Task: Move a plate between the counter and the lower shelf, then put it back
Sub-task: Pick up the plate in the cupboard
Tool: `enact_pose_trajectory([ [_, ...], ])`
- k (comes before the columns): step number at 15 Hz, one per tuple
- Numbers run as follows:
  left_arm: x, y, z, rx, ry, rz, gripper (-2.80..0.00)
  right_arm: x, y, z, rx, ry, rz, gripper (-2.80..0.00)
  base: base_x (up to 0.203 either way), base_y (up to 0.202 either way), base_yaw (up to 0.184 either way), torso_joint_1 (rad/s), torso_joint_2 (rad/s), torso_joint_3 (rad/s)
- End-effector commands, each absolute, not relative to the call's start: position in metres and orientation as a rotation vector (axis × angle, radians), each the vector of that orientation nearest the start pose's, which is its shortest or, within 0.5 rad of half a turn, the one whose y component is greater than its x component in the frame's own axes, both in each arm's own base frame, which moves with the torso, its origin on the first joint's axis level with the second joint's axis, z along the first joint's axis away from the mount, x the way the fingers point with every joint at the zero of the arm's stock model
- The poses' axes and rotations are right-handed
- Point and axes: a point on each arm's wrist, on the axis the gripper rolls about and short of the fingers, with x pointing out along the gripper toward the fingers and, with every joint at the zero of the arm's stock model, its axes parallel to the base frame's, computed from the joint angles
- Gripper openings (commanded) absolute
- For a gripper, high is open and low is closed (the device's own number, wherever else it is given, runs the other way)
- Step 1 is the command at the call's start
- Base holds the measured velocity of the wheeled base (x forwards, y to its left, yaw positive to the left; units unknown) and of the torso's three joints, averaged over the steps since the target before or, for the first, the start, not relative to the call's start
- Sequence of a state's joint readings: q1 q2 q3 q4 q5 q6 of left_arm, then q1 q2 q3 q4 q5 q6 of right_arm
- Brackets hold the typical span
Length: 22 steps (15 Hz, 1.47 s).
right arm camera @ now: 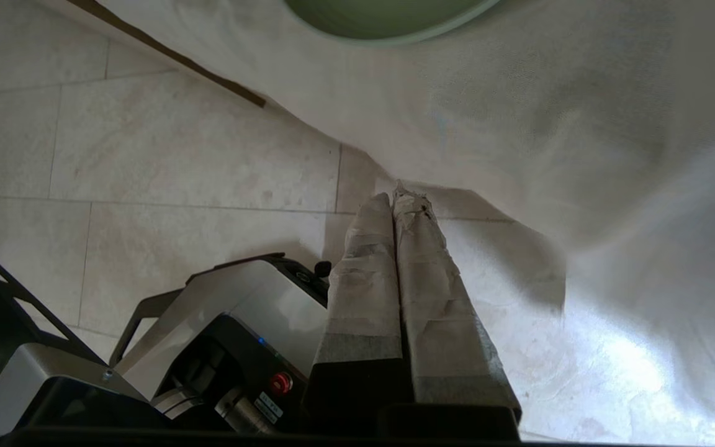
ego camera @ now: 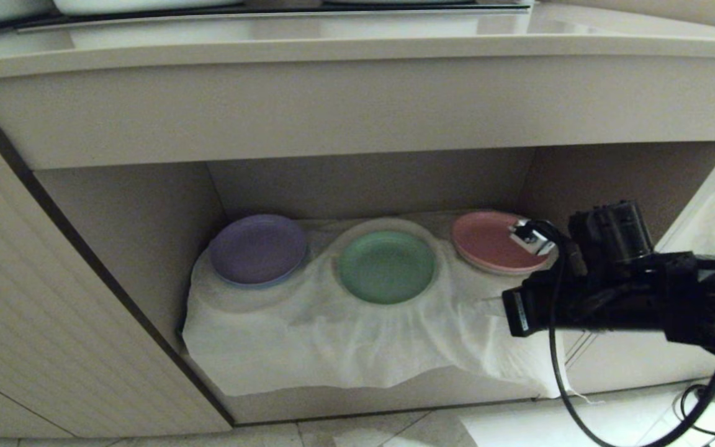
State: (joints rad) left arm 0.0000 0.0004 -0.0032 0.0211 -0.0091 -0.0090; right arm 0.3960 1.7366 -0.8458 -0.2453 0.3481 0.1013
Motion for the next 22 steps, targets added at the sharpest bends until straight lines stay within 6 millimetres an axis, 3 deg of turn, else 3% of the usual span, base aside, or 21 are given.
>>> enact_pose_trajectory([
  [1,-0.023,0.000,0.074,-0.009,0.018,-0.009,-2.80,0.287,0.129,0.141,0.077,0.724,0.684,-2.80,0.000,0.000,0.000,0.000,0.00,0.000],
  [7,-0.023,0.000,0.074,-0.009,0.018,-0.009,-2.80,0.323,0.143,0.141,0.080,0.791,0.673,-2.80,0.000,0.000,0.000,0.000,0.00,0.000],
  [22,-0.023,0.000,0.074,-0.009,0.018,-0.009,-2.80,0.363,0.163,0.139,0.173,0.826,0.635,-2.80,0.000,0.000,0.000,0.000,0.00,0.000],
])
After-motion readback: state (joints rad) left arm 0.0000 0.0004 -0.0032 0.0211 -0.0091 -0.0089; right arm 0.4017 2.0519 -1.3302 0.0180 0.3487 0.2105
